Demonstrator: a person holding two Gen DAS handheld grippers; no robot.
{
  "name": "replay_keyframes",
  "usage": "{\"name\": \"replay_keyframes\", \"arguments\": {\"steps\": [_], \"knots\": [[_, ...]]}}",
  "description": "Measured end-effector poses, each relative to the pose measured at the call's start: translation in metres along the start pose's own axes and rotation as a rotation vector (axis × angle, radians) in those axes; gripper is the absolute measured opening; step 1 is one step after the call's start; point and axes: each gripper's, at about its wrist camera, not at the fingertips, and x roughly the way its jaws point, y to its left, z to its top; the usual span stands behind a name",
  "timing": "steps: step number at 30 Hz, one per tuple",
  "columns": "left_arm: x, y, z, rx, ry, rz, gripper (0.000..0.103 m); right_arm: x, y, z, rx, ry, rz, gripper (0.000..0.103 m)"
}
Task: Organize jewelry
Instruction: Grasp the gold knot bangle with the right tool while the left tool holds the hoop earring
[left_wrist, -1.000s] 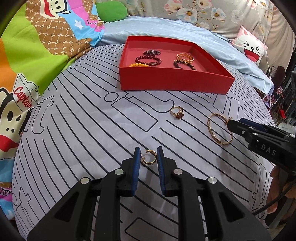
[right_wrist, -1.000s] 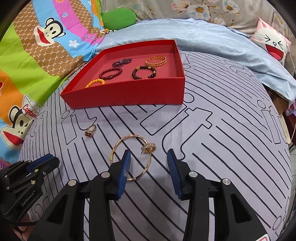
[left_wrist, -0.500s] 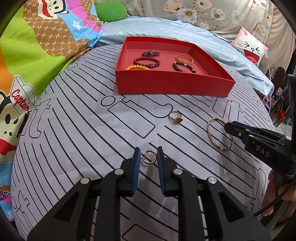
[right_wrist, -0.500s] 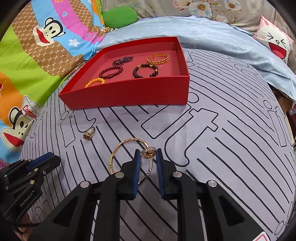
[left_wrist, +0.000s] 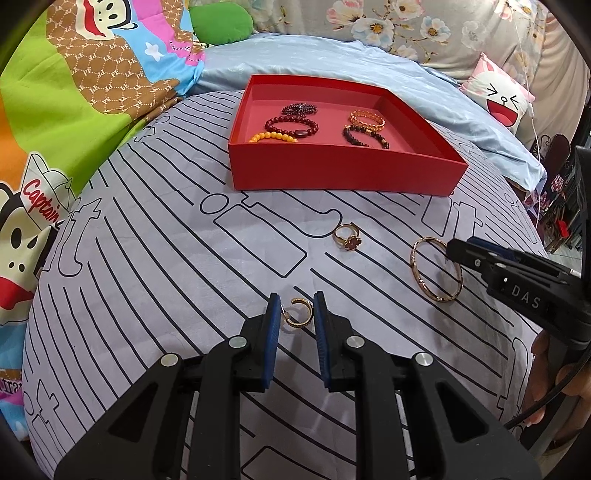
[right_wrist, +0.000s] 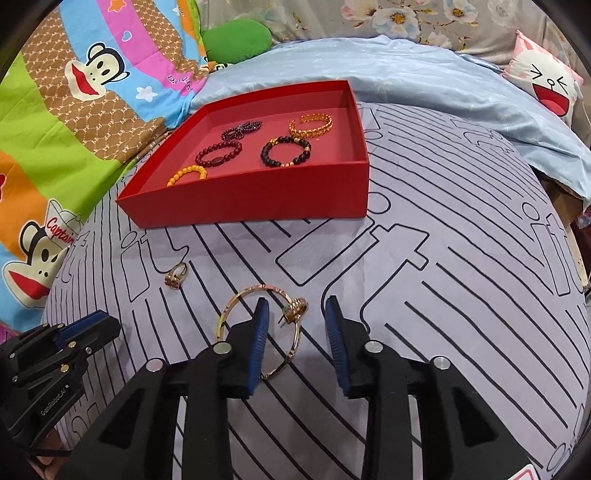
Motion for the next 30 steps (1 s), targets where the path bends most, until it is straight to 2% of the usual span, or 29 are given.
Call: {"name": "replay_keyframes", "arguments": {"steps": [4,7,13,19,22,30], "knots": [[0.000,0.000,0.001,-0.002,0.001,0.000,0.018,0.006,0.001,0.003,-0.014,0.010,0.006,0.030],[0.000,0.000,0.001,-0.002,0.000,0.001,0.018,0.009,0.001,0.001,-0.021,0.022,0.009,0.016],[0.001,0.000,0.001,-0.005,0.002,0.001,0.018,0.006,0.002,-0.002,-0.026,0.015,0.011,0.009],[-0.002,-0.002,0.000,-0.001,-0.003,-0.001,0.018,-0.005,0.005,-0.012,-0.027,0.027,0.031,0.008],[-0.003,-0.003,-0.001,0.000,-0.003,-0.002,0.018,-0.010,0.008,-0.022,-0.036,0.035,0.032,0.016],[-0.007,-0.007,-0.004,0.005,-0.005,-0.004,0.018,-0.024,0.023,-0.036,-0.060,0.032,0.083,0.016]]}}
